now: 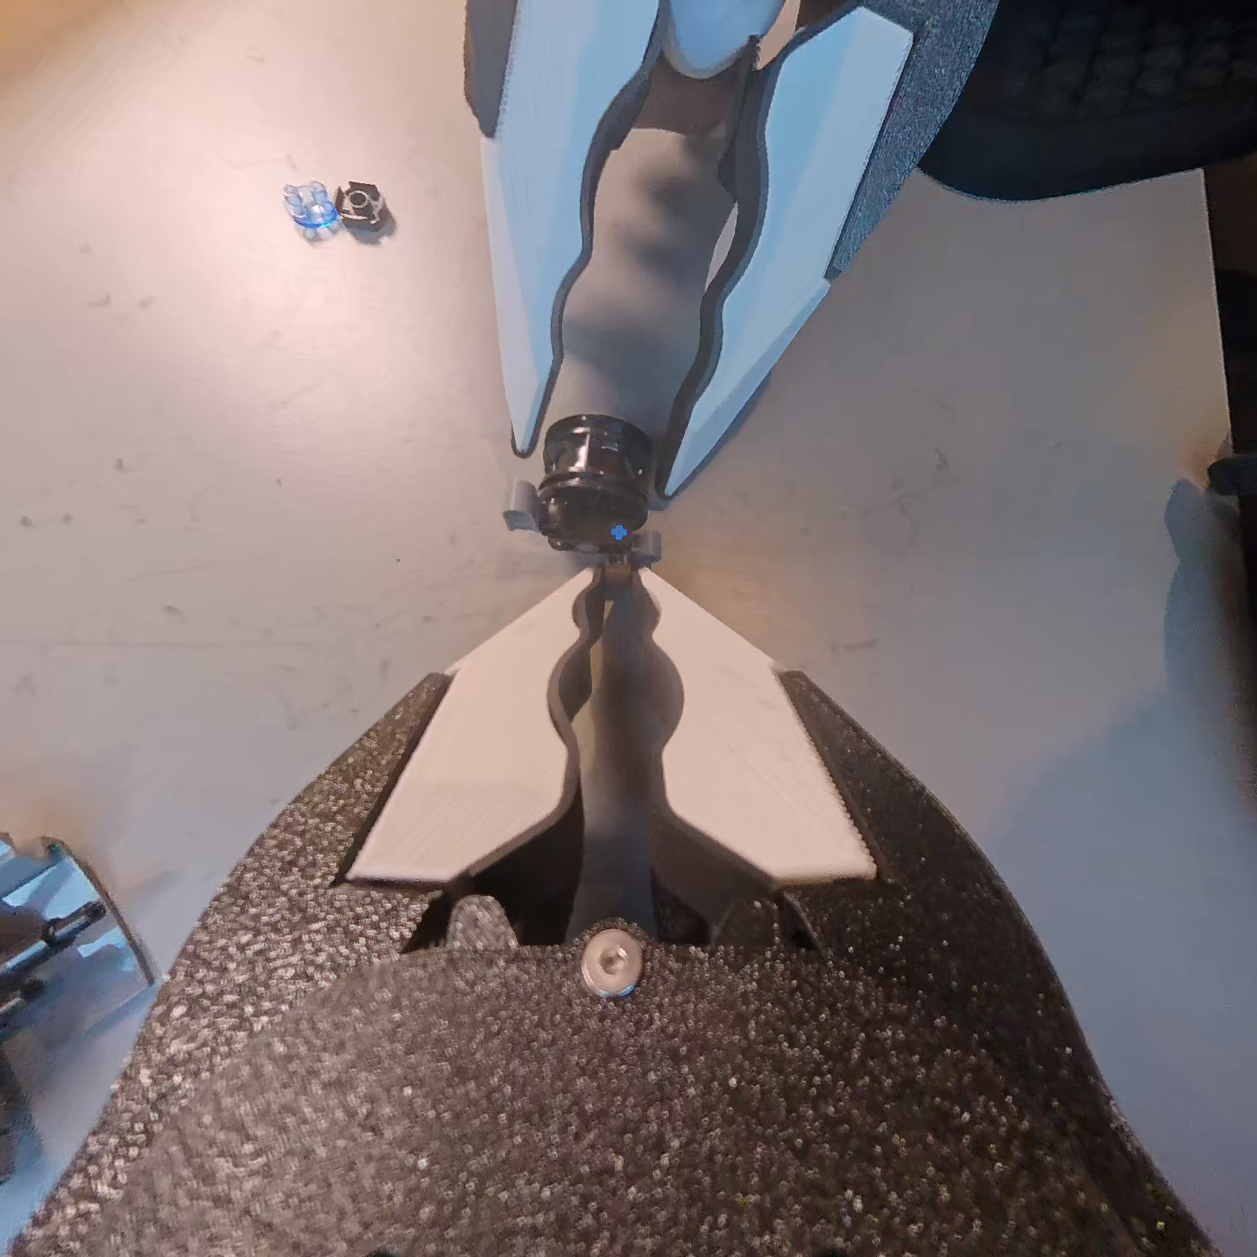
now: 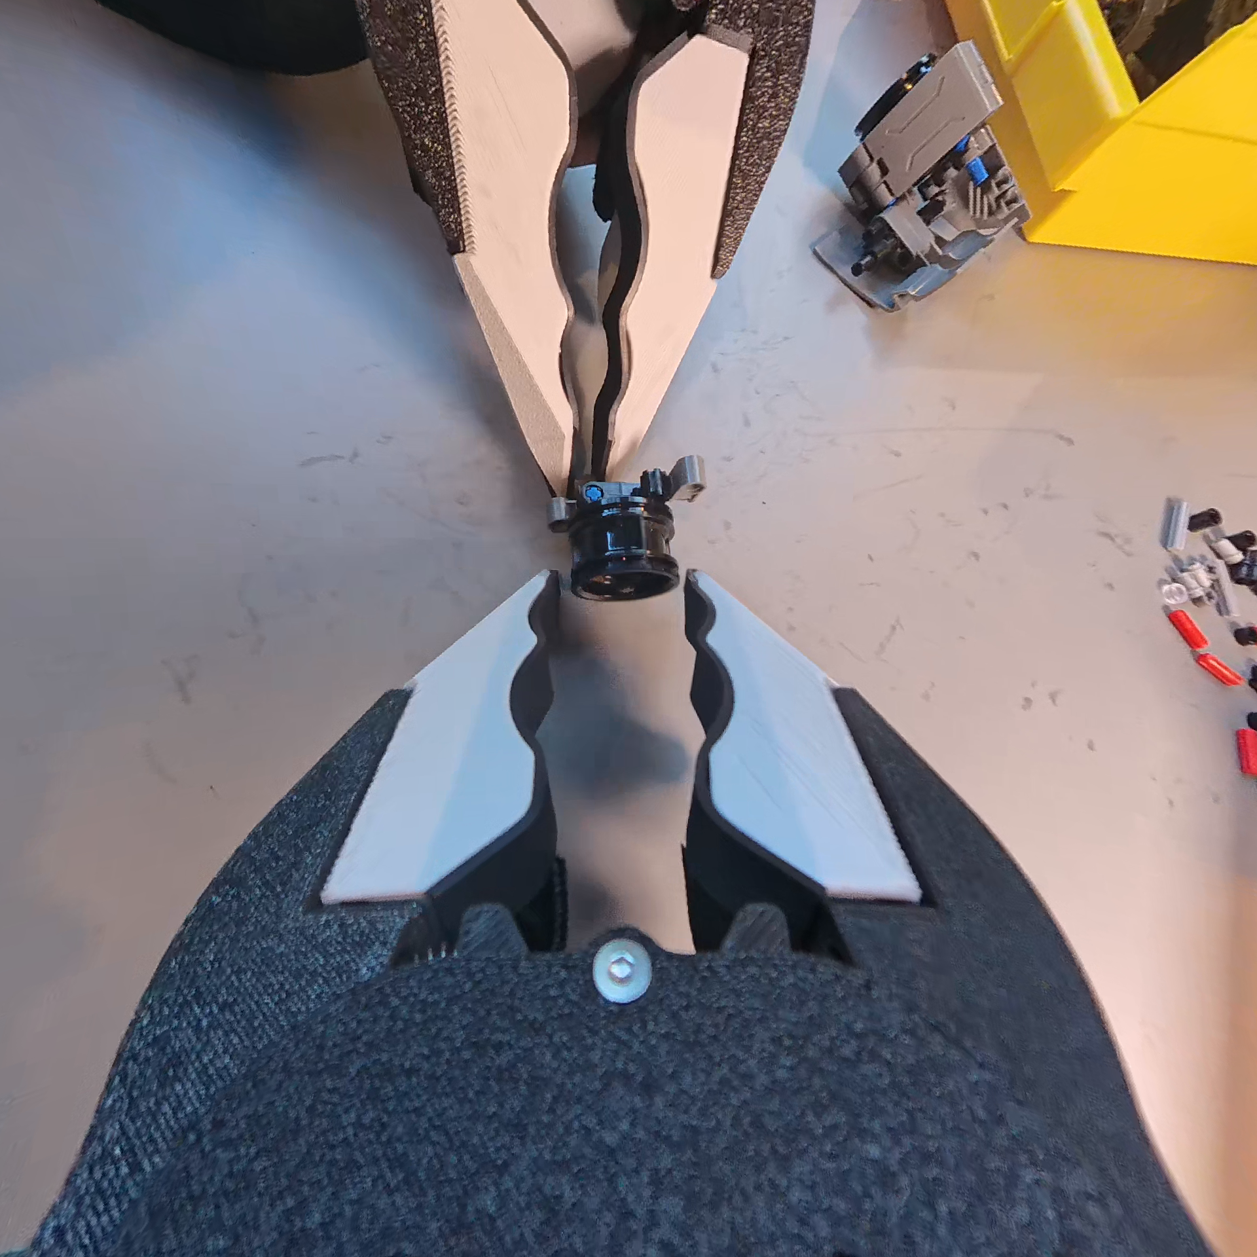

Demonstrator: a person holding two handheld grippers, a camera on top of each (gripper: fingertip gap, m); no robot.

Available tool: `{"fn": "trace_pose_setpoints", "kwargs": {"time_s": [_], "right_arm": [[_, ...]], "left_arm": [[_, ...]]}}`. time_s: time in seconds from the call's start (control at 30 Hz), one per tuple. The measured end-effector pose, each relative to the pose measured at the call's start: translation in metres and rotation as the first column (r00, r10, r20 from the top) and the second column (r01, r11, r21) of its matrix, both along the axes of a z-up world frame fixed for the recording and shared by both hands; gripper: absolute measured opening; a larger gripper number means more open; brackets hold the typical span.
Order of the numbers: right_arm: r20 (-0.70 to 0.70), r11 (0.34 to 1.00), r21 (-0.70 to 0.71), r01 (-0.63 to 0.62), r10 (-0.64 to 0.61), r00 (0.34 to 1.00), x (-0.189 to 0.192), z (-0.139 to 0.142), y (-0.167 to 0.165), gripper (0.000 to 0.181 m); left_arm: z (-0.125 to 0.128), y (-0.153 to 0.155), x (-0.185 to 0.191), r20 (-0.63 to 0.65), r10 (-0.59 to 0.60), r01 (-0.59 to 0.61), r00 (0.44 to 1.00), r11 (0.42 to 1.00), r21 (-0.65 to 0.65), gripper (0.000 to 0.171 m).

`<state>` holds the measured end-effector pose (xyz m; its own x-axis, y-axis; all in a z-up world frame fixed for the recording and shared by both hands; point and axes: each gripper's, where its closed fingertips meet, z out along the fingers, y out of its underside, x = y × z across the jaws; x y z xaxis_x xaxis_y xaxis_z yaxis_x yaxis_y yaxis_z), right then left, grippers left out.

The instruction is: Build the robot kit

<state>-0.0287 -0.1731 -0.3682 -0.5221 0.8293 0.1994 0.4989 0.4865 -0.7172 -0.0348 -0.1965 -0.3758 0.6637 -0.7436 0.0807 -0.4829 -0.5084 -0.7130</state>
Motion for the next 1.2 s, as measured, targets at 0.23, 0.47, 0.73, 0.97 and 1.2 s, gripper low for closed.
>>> {"fn": "trace_pose_setpoints", "kwargs": {"time_s": [0.23, 0.47, 0.73, 0.97, 1.2], "right_arm": [[-0.042, 0.997, 0.020, 0.077, -0.076, 0.996, -0.005, 0.005, 0.013, 0.036], [-0.090, 0.985, 0.030, 0.168, -0.164, 0.982, -0.015, 0.007, 0.026, 0.039], [-0.152, 0.954, -0.033, 0.297, -0.298, 0.942, -0.035, 0.019, 0.046, 0.046], [-0.128, 0.925, -0.125, 0.360, -0.375, 0.918, -0.059, 0.029, 0.083, 0.046], [0.014, 0.875, -0.258, 0.409, -0.419, 0.908, -0.075, 0.024, 0.101, 0.042]], "left_arm": [[0.001, 0.014, -0.014, -0.003, 0.101, -0.101, 0.995, 0.994, 0.030, 0.006], [0.000, 0.040, -0.035, 0.030, 0.250, -0.250, 0.968, 0.968, 0.022, 0.008], [0.000, 0.066, -0.053, 0.030, 0.384, -0.385, 0.923, 0.923, 0.021, 0.007], [0.000, 0.084, -0.061, 0.023, 0.419, -0.419, 0.908, 0.908, 0.017, 0.007], [0.000, 0.096, -0.062, 0.032, 0.437, -0.437, 0.899, 0.899, -0.007, 0.007]]}}
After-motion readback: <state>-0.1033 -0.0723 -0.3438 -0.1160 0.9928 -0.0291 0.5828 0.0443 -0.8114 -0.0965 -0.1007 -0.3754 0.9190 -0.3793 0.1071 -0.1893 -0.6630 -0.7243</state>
